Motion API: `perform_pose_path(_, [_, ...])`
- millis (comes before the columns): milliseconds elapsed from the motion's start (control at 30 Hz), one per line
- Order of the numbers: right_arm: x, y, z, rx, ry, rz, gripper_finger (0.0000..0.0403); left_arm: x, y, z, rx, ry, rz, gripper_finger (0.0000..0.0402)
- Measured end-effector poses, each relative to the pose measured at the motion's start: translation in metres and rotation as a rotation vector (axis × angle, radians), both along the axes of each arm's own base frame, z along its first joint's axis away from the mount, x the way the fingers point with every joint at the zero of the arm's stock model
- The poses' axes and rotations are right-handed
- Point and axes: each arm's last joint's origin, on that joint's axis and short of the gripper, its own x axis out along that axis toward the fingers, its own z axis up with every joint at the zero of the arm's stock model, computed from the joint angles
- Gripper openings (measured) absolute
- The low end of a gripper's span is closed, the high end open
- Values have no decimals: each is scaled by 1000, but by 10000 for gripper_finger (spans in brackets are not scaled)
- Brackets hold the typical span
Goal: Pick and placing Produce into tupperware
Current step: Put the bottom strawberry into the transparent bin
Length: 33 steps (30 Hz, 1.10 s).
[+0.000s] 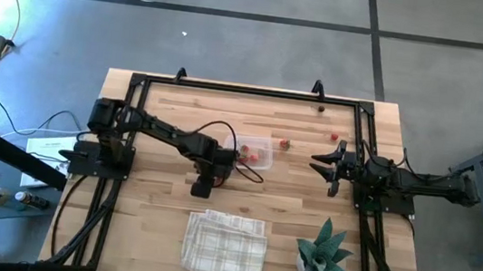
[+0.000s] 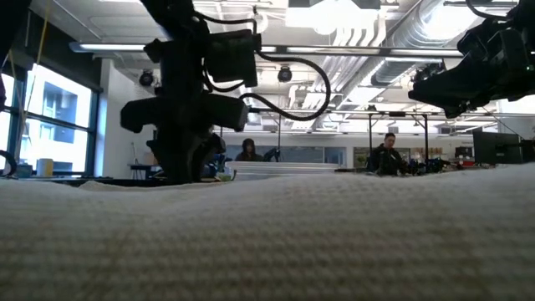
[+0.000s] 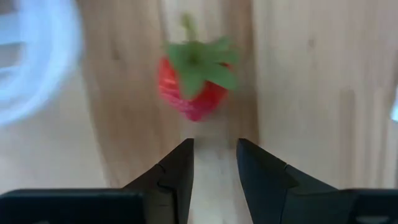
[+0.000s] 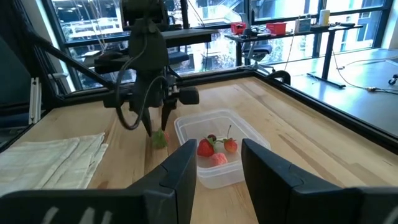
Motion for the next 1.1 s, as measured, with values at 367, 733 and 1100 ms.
perform_pose_path(367, [0, 0, 0, 0, 0, 0, 117, 4, 6, 1, 43, -42, 38, 195])
perform_pose_path(733, [0, 0, 0, 0, 0, 0, 117, 12, 6, 1, -4, -120, 27, 201])
perform_pose_path(1100, [0, 0, -1, 0, 6, 0, 117, 14, -3, -9, -13, -82, 32, 199])
